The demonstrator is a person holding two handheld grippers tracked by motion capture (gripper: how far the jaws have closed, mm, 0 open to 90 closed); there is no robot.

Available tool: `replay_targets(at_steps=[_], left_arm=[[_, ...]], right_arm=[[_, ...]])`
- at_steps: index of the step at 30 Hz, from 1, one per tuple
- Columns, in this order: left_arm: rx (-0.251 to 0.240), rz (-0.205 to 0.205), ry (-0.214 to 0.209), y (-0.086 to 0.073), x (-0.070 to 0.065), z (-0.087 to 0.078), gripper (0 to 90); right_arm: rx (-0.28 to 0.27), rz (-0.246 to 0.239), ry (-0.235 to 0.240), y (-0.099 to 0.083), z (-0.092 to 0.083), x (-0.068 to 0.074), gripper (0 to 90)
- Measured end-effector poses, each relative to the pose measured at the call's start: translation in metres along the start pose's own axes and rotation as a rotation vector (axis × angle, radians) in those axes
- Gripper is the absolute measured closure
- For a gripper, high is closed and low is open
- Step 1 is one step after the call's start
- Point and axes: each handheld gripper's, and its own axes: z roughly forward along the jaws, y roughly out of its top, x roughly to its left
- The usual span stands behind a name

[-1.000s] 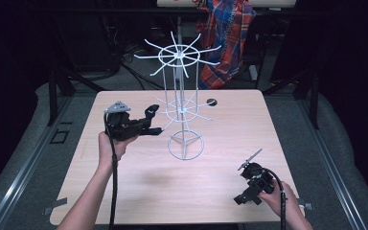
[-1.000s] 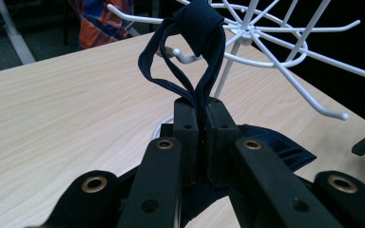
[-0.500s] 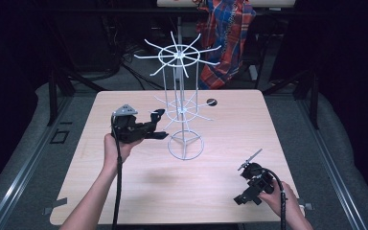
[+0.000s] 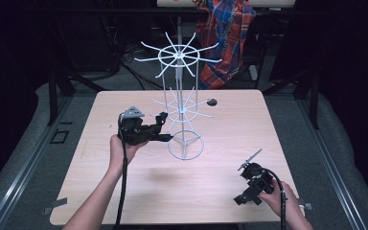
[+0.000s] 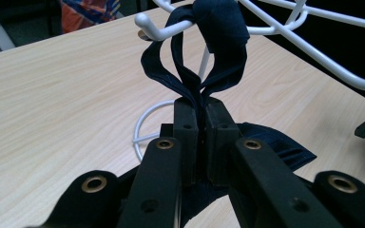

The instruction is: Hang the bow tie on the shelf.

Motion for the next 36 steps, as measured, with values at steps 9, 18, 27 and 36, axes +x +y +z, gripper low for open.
replay_targets(at_steps=[9,18,27,36], left_arm=[[-0.015,0.003,0.009,-0.002,-0.002,0.008,85.2],[-0.021,0.018,0.012,-0.002,-0.002,0.009,85.2],[-0.017,0.012,-0.01,-0.005,-0.001,0.016,85.2],[-0.012,0.013,0.001,-0.008,0.0,0.019,85.2]], right_arm=[[-0.028,0.03,0.025,-0.001,0.002,0.001,9.5],[-0.025,0.031,0.007,-0.001,0.003,0.001,9.5],[-0.027,0.033,0.008,-0.001,0.003,0.001,9.5],[-0.013,0.025,0.011,-0.001,0.003,0.001,9.5]])
